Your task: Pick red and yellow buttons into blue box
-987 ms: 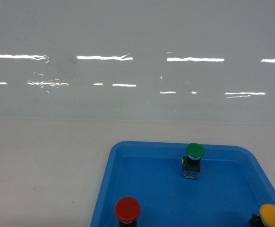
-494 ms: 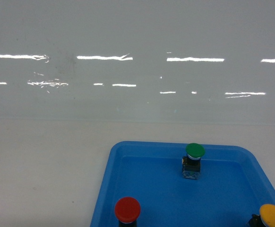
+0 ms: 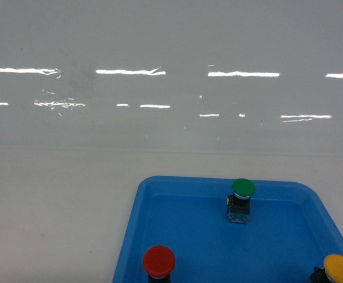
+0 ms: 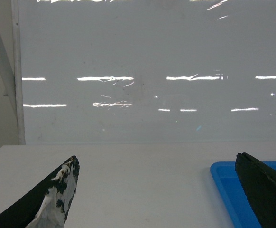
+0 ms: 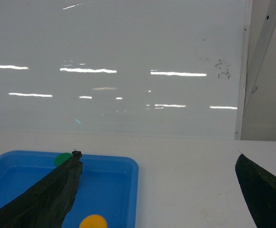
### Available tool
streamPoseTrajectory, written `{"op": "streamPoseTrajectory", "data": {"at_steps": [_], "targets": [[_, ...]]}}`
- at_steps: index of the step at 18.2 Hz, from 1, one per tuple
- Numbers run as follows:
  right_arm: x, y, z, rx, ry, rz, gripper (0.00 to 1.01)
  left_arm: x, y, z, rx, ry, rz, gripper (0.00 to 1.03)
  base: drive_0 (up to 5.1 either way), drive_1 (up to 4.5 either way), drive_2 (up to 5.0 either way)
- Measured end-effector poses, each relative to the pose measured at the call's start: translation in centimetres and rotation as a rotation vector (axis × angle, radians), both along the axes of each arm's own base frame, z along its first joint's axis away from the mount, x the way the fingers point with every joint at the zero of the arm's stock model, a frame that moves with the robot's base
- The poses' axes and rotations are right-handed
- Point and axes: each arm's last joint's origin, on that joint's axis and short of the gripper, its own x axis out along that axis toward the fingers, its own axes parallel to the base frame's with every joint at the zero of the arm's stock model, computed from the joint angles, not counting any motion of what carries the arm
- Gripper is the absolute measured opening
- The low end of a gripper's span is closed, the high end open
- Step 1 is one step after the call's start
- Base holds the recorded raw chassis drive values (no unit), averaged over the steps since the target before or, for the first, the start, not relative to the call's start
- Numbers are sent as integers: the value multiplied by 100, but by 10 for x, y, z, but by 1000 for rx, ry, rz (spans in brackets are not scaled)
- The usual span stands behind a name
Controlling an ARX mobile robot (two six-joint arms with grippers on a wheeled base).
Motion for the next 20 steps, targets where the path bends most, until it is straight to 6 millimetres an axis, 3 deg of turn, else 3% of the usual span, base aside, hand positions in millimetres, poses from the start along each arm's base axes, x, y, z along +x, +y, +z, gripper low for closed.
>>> {"op": "streamPoseTrajectory", "data": {"at_steps": [13, 17, 20], "targets": [[1, 0, 3, 1, -27, -3, 98, 1, -2, 4, -4, -34, -28, 98, 0, 0, 0], [17, 1, 2, -5, 16, 34, 98, 23, -10, 6, 18, 3, -104, 98, 0, 0, 0], [44, 5, 6, -37, 74, 71, 98, 57, -30, 25, 43, 56, -176, 98, 0, 0, 0]]}}
